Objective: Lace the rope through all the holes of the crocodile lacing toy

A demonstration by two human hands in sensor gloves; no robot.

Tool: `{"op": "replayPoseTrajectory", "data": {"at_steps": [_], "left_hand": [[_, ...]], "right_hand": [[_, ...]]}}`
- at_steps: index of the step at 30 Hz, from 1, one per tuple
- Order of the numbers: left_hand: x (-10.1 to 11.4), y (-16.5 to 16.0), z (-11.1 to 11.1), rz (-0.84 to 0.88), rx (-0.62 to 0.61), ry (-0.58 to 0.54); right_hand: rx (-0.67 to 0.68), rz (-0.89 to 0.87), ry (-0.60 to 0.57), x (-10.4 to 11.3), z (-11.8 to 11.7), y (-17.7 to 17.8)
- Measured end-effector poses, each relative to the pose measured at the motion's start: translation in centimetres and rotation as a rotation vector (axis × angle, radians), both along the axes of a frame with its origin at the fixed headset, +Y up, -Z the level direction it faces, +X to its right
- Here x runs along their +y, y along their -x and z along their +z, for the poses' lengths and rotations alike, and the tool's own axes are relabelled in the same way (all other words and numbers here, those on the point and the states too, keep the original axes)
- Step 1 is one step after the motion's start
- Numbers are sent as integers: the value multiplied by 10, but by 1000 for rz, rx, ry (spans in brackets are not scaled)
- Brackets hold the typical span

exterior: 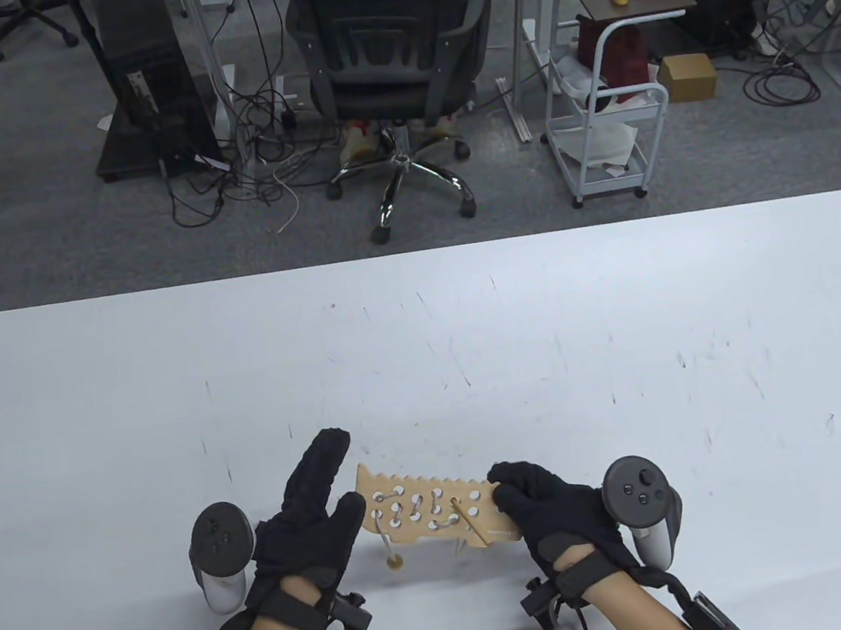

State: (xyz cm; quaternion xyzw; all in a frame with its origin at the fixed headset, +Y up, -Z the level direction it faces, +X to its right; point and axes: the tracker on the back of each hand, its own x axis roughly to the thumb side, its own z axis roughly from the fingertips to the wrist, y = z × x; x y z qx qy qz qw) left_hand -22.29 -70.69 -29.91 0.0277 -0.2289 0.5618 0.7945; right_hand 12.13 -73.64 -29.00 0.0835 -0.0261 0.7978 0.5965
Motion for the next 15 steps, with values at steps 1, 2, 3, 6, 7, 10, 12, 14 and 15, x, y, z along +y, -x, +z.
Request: {"op": "replayPoseTrajectory", "data": {"at_steps": [1,2,3,6,7,10,12,14,15], "left_hand": [[2,-2,2,-52,12,-28],[4,-3,3,-86,22,-47],[5,-5,5,-134,31,-75],[7,-11,8,-216,39,-116],[8,-13,10,-243,39,-123],[9,-19,12,-303,36,-138],[11,-24,15,-360,46,-169],[12,-28,18,-413,43,-193],[12,-30,19,-432,41,-200]], "right_hand": [[-3,4,2,0,0,0],[-4,8,5,-1,-1,0],[-5,11,10,-2,-1,1],[-1,16,19,-4,-2,2],[0,18,22,-4,-2,2],[3,20,31,-5,-2,3],[6,19,42,-6,-2,4],[6,19,46,-6,-2,5],[8,18,47,-7,-1,5]]}}
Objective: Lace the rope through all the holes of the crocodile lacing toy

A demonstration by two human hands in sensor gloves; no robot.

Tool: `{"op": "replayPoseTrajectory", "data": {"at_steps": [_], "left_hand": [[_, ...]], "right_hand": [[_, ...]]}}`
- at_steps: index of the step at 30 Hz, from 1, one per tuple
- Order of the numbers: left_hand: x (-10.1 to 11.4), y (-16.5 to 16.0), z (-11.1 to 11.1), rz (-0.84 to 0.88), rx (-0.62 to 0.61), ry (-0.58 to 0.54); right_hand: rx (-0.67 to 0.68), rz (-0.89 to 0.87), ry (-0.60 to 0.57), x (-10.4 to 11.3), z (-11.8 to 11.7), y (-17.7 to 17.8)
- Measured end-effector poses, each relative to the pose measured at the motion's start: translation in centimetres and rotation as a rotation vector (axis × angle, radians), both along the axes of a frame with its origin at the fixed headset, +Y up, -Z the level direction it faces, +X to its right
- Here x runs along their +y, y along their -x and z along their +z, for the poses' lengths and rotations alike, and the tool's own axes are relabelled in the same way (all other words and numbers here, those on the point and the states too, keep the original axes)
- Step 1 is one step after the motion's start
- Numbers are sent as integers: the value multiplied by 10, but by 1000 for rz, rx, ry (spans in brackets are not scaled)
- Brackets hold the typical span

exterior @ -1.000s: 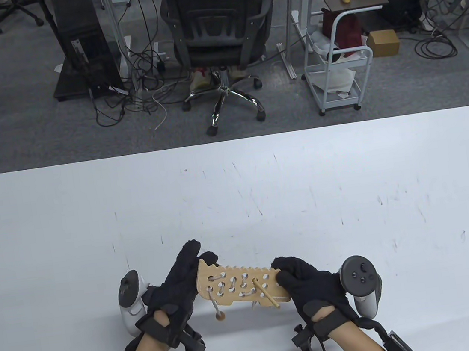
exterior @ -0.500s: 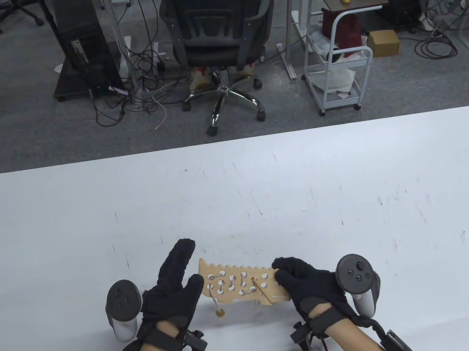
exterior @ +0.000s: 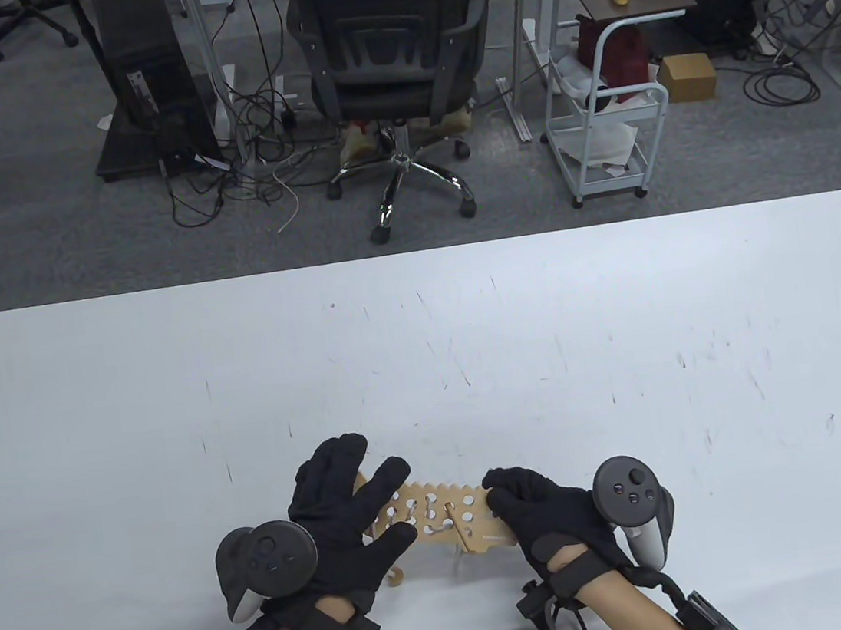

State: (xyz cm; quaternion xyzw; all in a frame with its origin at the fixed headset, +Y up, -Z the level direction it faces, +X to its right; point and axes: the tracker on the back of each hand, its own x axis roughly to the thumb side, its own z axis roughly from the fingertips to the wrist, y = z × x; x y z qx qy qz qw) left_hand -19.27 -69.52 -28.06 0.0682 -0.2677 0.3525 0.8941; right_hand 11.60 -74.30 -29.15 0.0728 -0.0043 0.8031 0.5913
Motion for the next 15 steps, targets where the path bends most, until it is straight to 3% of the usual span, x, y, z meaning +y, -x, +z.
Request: {"op": "replayPoseTrajectory", "data": {"at_steps": [15], "left_hand": [[0,-29,13,-254,-15,-102]], "right_hand": [[-18,-53,24,-2,3,2]]}}
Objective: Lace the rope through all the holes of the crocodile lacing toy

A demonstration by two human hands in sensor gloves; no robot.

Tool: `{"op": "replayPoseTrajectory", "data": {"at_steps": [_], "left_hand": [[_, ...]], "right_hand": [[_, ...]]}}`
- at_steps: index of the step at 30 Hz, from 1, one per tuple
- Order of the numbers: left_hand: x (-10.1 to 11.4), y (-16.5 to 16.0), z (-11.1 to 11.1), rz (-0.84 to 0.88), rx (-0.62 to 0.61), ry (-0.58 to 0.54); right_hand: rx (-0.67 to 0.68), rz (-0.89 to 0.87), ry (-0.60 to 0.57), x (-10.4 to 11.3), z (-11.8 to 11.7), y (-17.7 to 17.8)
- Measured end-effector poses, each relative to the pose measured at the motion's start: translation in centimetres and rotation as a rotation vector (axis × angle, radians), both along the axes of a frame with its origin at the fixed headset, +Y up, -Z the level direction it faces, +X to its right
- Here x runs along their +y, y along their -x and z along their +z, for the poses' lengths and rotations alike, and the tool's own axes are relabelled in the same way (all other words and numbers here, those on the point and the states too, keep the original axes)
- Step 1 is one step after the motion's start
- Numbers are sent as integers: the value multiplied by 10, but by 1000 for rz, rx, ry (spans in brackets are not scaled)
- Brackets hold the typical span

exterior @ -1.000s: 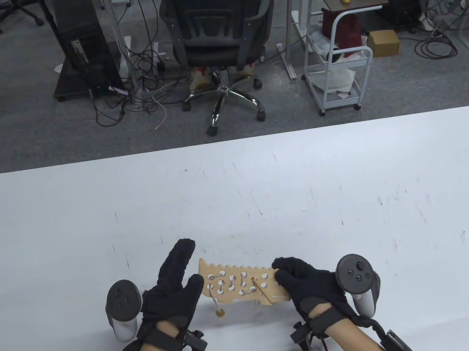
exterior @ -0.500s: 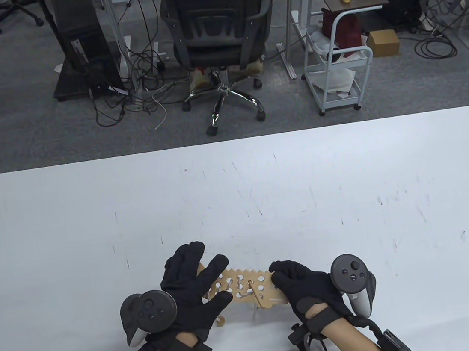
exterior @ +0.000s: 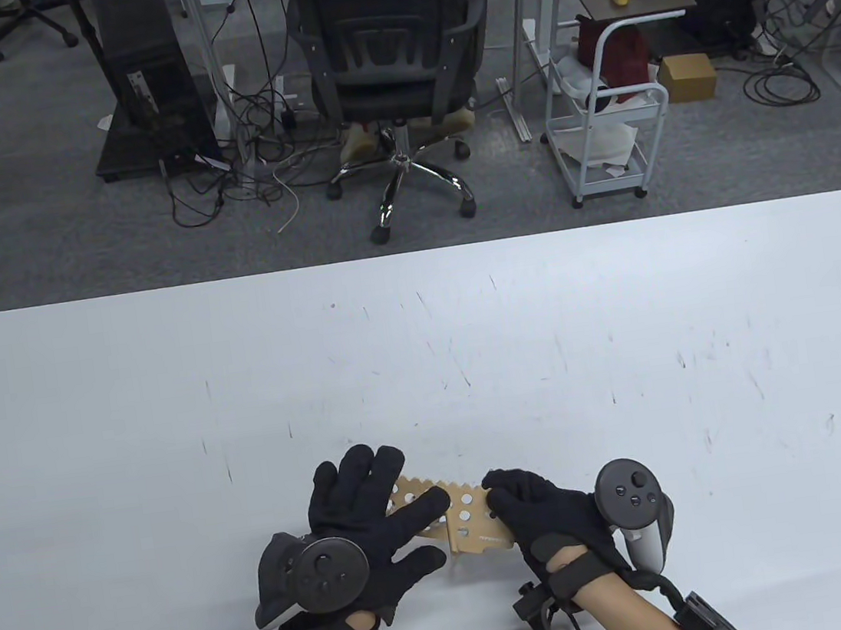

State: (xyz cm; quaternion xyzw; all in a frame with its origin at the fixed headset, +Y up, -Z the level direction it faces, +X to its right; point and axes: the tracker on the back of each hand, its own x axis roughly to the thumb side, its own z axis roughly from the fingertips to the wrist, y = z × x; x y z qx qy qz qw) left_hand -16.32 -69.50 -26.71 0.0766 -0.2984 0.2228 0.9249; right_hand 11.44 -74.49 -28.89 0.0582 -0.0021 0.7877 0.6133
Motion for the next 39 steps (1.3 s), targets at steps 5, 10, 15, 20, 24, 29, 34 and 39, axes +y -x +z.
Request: {"op": "replayPoseTrajectory", "data": {"at_steps": [5,10,15,20,24,29,34,39], "left_hand": [[-1,-6,2,-20,-2,-16],[0,-9,3,-5,2,-47],[0,-9,3,4,9,-55],[0,-7,3,43,-1,-50],[1,-5,3,71,2,-50],[1,-1,1,81,24,-52],[2,7,-2,103,54,-57],[3,16,-6,123,90,-57]], "right_hand": [[5,-4,-5,0,1,1],[31,-5,-3,-1,2,4],[51,13,1,-3,2,7],[57,40,5,-4,2,8],[43,39,15,-4,1,5],[26,36,25,-5,-1,2],[4,26,35,-6,-3,-3],[-15,19,44,-7,-6,-8]]}}
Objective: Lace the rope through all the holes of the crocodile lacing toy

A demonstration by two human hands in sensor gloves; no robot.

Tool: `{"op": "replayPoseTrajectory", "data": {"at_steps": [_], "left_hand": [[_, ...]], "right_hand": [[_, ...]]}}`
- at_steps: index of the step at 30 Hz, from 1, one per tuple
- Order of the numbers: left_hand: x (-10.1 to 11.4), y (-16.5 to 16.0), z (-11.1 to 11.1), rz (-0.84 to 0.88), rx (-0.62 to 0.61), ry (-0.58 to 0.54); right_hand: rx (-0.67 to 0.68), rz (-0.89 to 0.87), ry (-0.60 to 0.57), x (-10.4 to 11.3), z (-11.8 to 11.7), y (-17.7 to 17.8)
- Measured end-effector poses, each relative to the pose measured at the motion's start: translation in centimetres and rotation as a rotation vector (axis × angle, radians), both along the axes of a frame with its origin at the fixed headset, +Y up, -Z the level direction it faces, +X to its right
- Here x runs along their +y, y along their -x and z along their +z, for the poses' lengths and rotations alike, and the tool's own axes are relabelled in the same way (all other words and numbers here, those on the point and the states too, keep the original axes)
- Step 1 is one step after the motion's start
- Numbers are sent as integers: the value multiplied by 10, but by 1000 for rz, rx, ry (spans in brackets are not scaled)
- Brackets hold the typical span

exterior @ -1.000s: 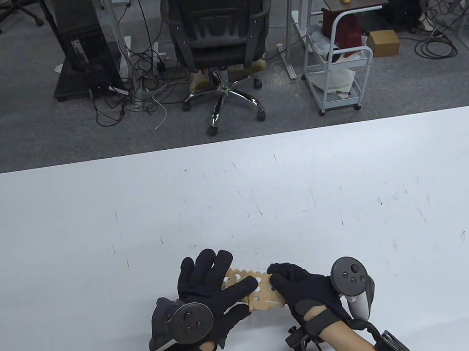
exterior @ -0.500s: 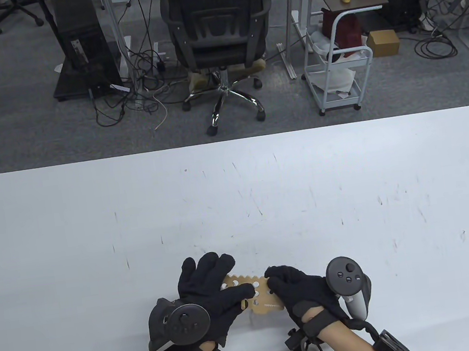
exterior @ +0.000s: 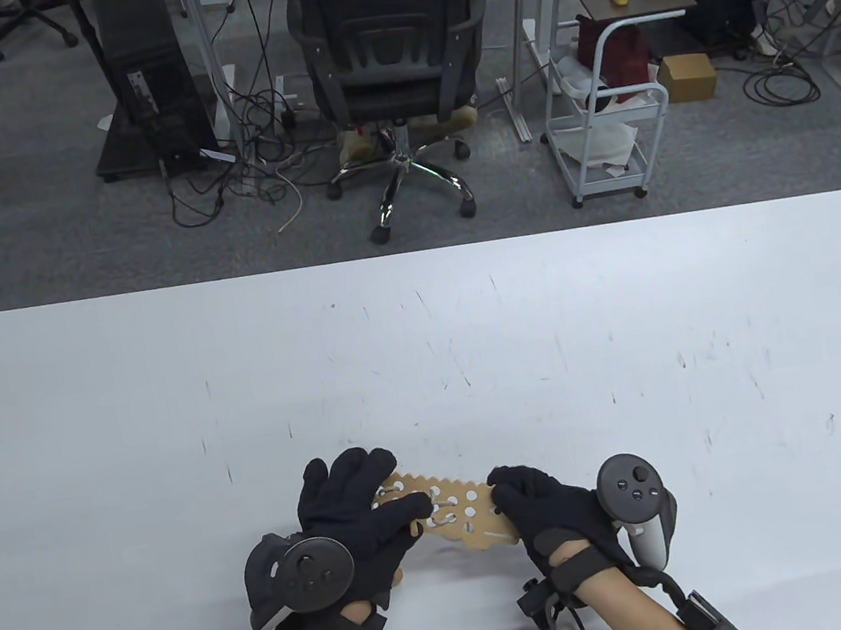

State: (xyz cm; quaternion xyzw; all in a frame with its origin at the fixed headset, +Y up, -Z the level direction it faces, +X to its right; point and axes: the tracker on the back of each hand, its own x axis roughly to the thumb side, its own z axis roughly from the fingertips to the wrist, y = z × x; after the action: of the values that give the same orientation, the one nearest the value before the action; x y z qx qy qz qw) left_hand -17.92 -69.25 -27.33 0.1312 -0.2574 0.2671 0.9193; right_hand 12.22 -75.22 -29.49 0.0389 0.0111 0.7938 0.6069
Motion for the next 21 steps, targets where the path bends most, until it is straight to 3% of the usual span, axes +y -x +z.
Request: {"op": "replayPoseTrajectory", "data": {"at_steps": [21], "left_hand": [[-1,34,-15,58,123,23]], "right_hand": [[-77,-22,43,-7,-12,-21]]}}
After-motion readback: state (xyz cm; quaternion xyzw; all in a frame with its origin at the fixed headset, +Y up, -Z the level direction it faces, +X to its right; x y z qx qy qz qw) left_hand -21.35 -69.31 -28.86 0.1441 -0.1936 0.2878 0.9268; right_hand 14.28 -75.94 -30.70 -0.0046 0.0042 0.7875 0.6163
